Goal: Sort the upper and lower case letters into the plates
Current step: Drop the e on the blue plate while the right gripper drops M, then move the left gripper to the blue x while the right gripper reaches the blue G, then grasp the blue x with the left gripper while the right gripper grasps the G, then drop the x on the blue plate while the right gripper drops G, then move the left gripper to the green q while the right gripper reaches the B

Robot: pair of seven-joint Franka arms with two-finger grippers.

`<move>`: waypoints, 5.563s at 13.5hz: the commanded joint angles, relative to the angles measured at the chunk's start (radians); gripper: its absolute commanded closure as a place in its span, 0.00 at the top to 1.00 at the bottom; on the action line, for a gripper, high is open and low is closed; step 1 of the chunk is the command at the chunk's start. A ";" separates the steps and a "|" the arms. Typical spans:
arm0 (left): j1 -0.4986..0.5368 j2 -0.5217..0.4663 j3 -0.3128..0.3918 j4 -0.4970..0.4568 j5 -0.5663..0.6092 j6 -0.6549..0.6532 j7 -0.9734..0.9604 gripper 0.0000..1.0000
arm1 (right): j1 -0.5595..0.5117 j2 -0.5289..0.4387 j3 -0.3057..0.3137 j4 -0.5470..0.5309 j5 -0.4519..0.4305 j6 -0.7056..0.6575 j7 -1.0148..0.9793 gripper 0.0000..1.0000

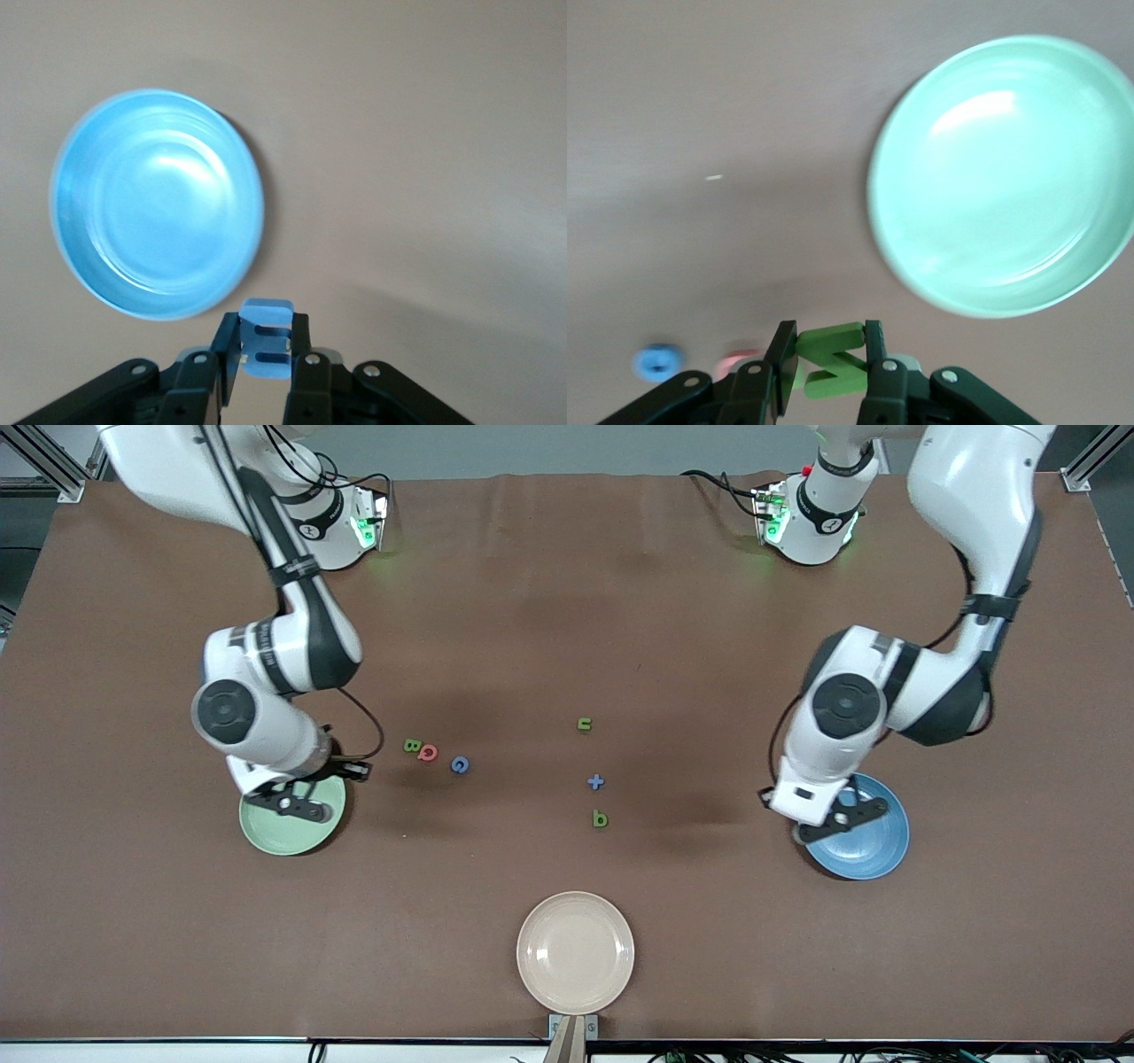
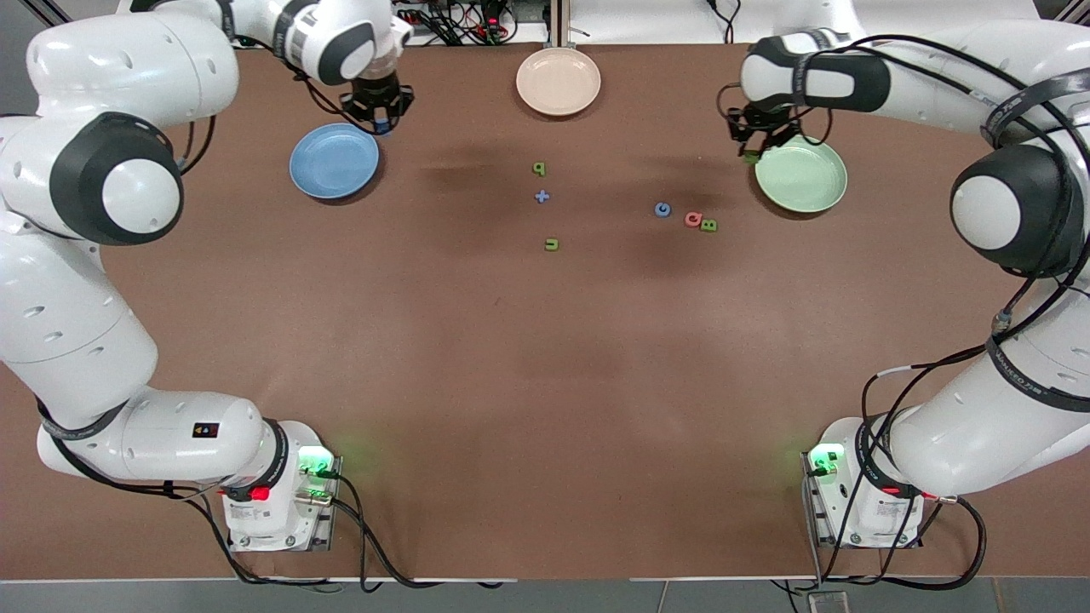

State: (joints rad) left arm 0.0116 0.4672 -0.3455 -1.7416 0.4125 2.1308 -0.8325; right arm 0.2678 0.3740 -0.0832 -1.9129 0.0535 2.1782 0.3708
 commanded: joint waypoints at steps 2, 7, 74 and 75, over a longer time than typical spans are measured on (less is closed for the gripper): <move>0.120 -0.007 -0.012 -0.021 0.014 -0.005 0.099 0.01 | -0.165 -0.004 0.023 -0.125 0.002 0.142 -0.248 0.02; 0.208 0.086 -0.004 -0.021 0.022 0.059 0.115 0.07 | -0.208 0.069 0.023 -0.232 0.002 0.364 -0.311 0.03; 0.321 0.103 -0.119 -0.108 0.020 0.167 -0.252 1.00 | -0.116 0.154 -0.038 -0.110 0.057 0.288 -0.230 0.60; 0.303 0.103 -0.138 -0.095 0.011 0.167 -0.295 1.00 | -0.117 0.152 -0.038 -0.107 0.057 0.284 -0.230 1.00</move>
State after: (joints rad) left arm 0.3382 0.5881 -0.4612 -1.8447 0.4162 2.2987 -1.0650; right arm 0.1584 0.5318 -0.1295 -2.0135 0.1177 2.4640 0.1441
